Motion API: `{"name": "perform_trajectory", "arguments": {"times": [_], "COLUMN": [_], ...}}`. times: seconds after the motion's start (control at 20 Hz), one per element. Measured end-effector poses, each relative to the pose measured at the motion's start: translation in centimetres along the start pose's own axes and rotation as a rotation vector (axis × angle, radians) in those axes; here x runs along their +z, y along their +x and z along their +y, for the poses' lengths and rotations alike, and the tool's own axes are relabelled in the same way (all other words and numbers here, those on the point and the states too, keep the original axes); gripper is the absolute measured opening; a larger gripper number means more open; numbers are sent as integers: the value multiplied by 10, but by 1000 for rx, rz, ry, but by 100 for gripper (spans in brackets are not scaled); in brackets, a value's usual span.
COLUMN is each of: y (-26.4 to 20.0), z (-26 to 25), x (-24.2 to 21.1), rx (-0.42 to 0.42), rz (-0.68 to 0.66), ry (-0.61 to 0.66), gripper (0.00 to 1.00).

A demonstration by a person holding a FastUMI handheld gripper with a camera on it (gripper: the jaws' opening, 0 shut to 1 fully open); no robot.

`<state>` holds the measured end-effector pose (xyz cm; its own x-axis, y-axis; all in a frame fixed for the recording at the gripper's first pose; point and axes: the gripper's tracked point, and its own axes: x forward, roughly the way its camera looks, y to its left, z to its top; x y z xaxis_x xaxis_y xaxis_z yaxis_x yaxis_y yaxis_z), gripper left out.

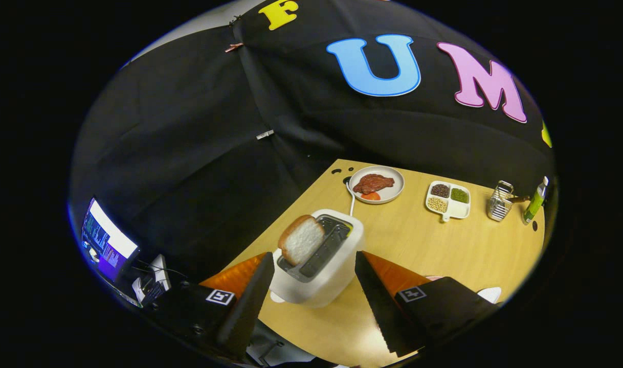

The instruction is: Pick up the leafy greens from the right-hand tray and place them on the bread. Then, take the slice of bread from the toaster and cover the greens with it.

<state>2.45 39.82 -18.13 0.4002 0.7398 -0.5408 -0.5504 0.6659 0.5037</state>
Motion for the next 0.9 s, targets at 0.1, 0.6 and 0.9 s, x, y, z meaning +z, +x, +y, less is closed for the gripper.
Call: {"name": "perform_trajectory", "arguments": {"times": [0.1,0.6,0.9], "y": [23,109,130], "z": [15,4,2], "x": [3,-8,-16], "rx": [-5,-260,-323], "rz": [11,83,119], "ry": [12,36,59], "gripper": [98,98,81]}}
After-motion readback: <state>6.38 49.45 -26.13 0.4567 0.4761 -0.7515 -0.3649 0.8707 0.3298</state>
